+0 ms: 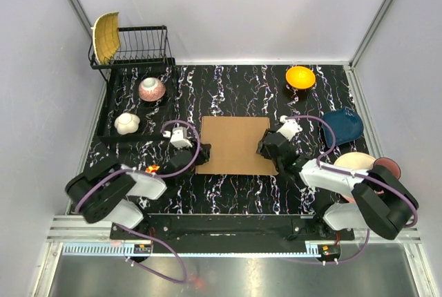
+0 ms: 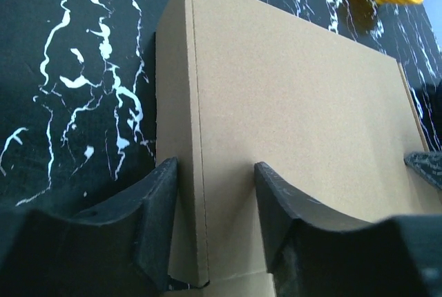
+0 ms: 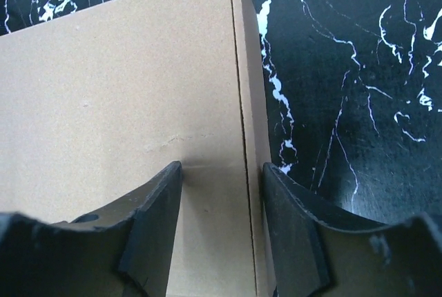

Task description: Fold the paper box

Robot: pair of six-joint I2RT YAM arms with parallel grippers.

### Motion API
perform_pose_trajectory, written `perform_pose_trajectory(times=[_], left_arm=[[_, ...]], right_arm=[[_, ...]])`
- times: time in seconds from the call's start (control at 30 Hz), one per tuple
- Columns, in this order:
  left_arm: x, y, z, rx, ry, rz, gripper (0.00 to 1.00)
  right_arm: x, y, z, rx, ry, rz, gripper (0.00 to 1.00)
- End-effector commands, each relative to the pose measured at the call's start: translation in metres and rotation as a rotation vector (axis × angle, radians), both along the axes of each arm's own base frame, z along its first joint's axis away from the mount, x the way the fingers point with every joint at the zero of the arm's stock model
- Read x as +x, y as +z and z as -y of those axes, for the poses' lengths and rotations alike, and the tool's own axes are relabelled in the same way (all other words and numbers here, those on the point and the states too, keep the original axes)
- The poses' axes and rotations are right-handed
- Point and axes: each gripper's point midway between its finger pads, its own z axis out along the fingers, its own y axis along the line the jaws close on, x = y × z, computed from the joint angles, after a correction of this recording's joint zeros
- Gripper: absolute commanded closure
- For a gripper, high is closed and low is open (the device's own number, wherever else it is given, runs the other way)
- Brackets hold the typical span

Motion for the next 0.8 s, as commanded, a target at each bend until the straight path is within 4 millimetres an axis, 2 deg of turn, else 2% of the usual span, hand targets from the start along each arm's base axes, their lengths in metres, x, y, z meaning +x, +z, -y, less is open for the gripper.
perform_pose_trajectory(times=[0.0, 0.03, 0.07, 0.1, 0.13, 0.17, 0.2, 0.23, 0.27, 0.33, 0.4, 0.43, 0.47, 0.5, 0.53, 0.57, 0.6, 0.63, 0.67, 0.7, 0.77], left_arm=[[-0.045, 0.015, 0.039, -0.084, -0.272, -0.086, 0.45], [-0.047, 0.012, 0.032, -0.048, -0.26, -0.107, 0.36], [-0.045, 0.033, 0.03, -0.061, -0.254, -0.058, 0.32], [-0.04, 0.045, 0.024, -0.057, -0.219, -0.033, 0.29], [-0.041, 0.045, 0.017, -0.029, -0.202, -0.043, 0.26], [-0.038, 0.069, 0.012, -0.049, -0.186, 0.013, 0.25], [-0.034, 0.078, 0.005, -0.048, -0.158, 0.033, 0.24], [-0.035, 0.079, -0.002, -0.029, -0.142, 0.025, 0.23], [-0.033, 0.097, -0.006, -0.047, -0.126, 0.062, 0.23], [-0.032, 0.099, -0.02, -0.028, -0.078, 0.054, 0.23], [-0.032, 0.098, -0.029, -0.044, -0.041, 0.046, 0.23], [-0.033, 0.088, -0.035, -0.027, -0.019, 0.017, 0.23], [-0.033, 0.076, -0.042, -0.031, 0.019, -0.019, 0.24], [-0.033, 0.067, -0.045, -0.03, 0.033, -0.046, 0.26], [-0.033, 0.06, -0.047, -0.038, 0.04, -0.066, 0.33], [-0.036, 0.042, -0.05, -0.05, 0.042, -0.109, 0.42], [-0.037, 0.037, -0.051, -0.068, 0.045, -0.123, 0.6], [-0.035, 0.036, -0.05, -0.105, 0.048, -0.118, 0.67], [-0.038, 0.022, -0.053, -0.128, 0.045, -0.155, 0.72], [-0.036, 0.025, -0.052, -0.161, 0.042, -0.141, 0.79], [-0.036, 0.015, -0.055, -0.186, 0.044, -0.171, 0.83]], right_arm=[[-0.043, -0.012, -0.021, 0.05, 0.153, -0.179, 0.36], [-0.042, 0.002, -0.018, 0.059, 0.145, -0.157, 0.29], [-0.042, 0.009, -0.014, 0.054, 0.134, -0.149, 0.26], [-0.042, 0.016, -0.007, 0.03, 0.113, -0.145, 0.23], [-0.041, 0.032, -0.003, 0.048, 0.105, -0.111, 0.19], [-0.04, 0.039, 0.001, 0.049, 0.091, -0.096, 0.17], [-0.041, 0.047, 0.008, 0.039, 0.079, -0.086, 0.16], [-0.041, 0.062, 0.012, 0.059, 0.074, -0.05, 0.14], [-0.042, 0.066, 0.02, 0.055, 0.058, -0.049, 0.14], [-0.043, 0.086, 0.031, 0.071, 0.038, 0.006, 0.14], [-0.046, 0.088, 0.046, 0.067, 0.007, 0.022, 0.13], [-0.047, 0.092, 0.052, 0.086, -0.003, 0.041, 0.14], [-0.048, 0.09, 0.057, 0.092, -0.012, 0.035, 0.21], [-0.05, 0.075, 0.063, 0.109, -0.025, -0.004, 0.28], [-0.052, 0.068, 0.066, 0.127, -0.031, -0.025, 0.41], [-0.052, 0.061, 0.067, 0.146, -0.04, -0.04, 0.55], [-0.058, 0.045, 0.066, 0.173, -0.037, -0.083, 0.81], [-0.06, 0.04, 0.066, 0.191, -0.045, -0.09, 0.89], [-0.059, 0.038, 0.063, 0.216, -0.042, -0.088, 0.94], [-0.063, 0.028, 0.059, 0.24, -0.034, -0.115, 1.0], [-0.063, 0.019, 0.054, 0.261, -0.026, -0.129, 1.0]])
